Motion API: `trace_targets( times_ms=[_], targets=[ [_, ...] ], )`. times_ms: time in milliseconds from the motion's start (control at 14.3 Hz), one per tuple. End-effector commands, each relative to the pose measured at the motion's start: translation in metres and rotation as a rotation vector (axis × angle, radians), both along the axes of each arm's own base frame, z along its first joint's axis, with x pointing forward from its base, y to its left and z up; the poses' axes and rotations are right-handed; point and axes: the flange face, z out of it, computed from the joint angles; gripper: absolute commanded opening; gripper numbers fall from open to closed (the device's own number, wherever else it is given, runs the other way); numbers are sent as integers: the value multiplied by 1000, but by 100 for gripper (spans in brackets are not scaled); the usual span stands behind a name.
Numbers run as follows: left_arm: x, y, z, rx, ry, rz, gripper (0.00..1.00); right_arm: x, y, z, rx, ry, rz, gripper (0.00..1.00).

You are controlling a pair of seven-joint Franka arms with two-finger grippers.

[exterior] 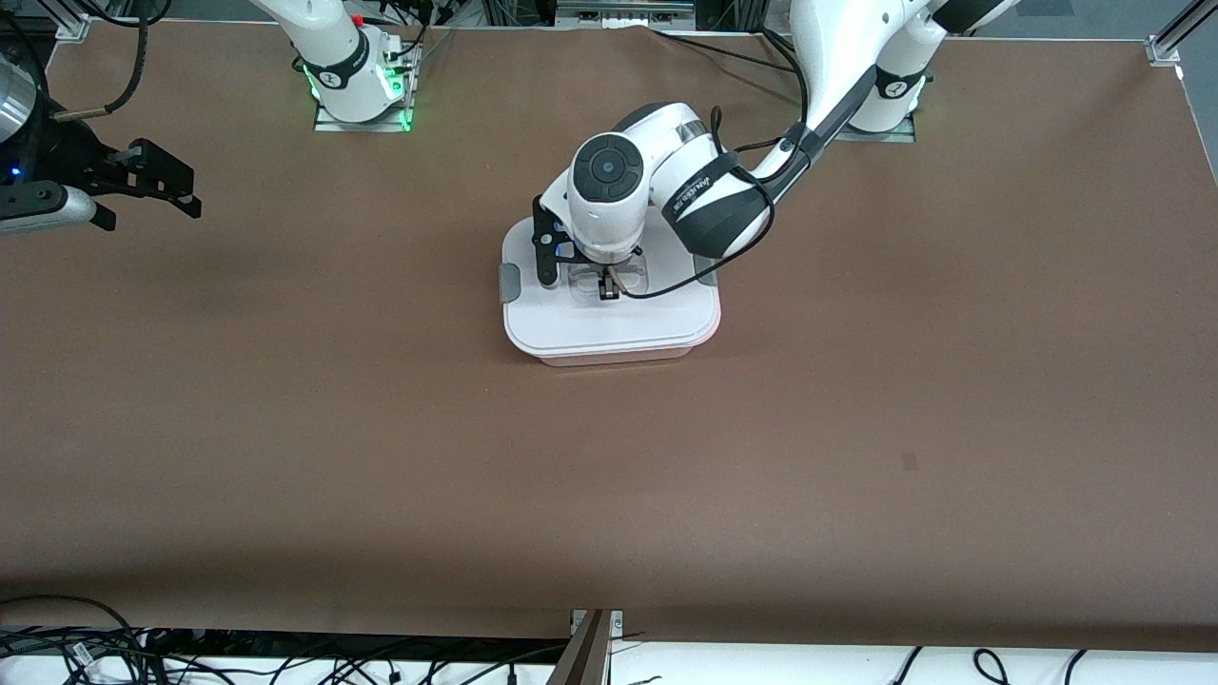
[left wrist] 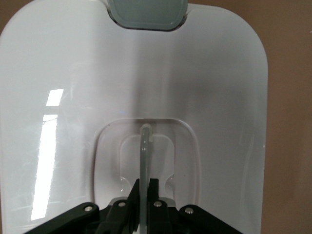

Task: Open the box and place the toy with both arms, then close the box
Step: 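Press the lid down onto the box with the left gripper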

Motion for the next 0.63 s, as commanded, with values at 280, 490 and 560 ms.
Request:
trace_targets(
  times_ms=[280, 490, 560],
  targets=[
    [7, 27, -11, 34, 1, -27, 0, -3, 2, 7, -15, -2, 17, 100],
    [4, 22, -16, 29, 3, -22, 0, -3, 2, 7, -15, -4, 17, 100],
    [5, 23, -16, 31, 3, -18, 0, -3, 2, 9, -14, -8, 17, 100]
  ],
)
